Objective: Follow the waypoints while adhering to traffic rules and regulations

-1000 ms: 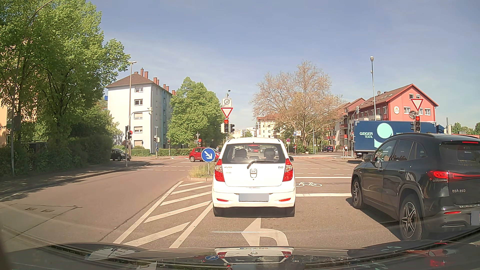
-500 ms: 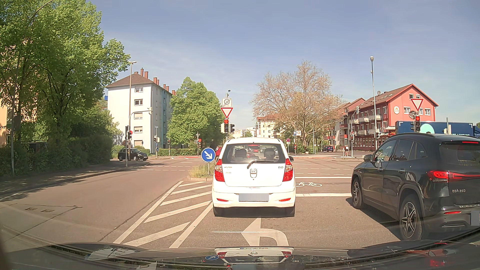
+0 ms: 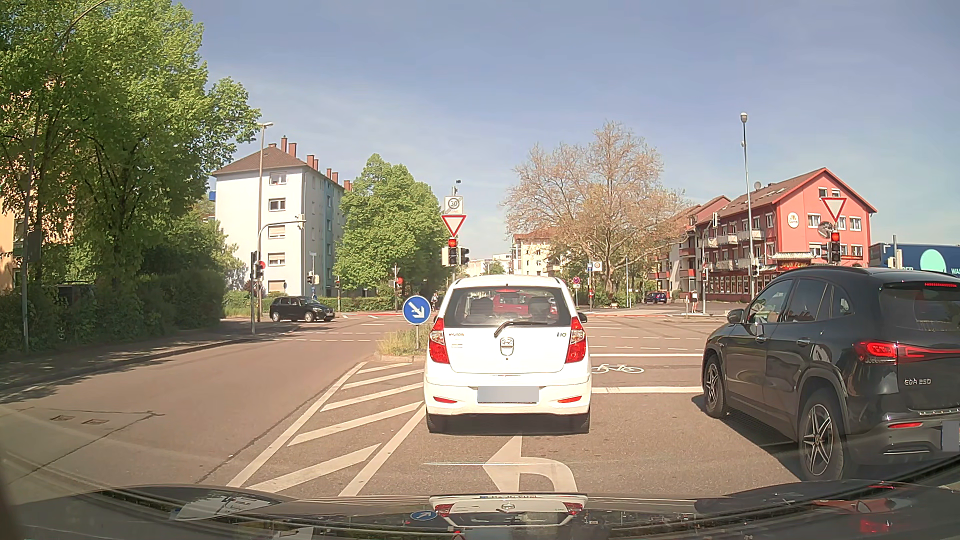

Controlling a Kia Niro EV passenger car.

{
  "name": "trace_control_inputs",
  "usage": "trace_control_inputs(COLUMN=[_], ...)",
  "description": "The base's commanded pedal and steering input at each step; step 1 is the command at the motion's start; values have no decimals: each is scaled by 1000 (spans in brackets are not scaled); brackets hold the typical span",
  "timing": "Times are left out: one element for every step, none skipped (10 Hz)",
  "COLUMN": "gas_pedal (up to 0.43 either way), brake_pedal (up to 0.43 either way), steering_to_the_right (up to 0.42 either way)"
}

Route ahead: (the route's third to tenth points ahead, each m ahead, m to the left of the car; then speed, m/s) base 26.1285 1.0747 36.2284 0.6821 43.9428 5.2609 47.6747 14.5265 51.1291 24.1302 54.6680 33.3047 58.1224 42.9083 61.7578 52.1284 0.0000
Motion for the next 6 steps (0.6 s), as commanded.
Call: trace_control_inputs(gas_pedal=[0, 0, 0, 0, 0, 0], brake_pedal=[274, 274, 274, 268, 274, 274], steering_to_the_right=[-1, -1, -2, -3, -4, -4])
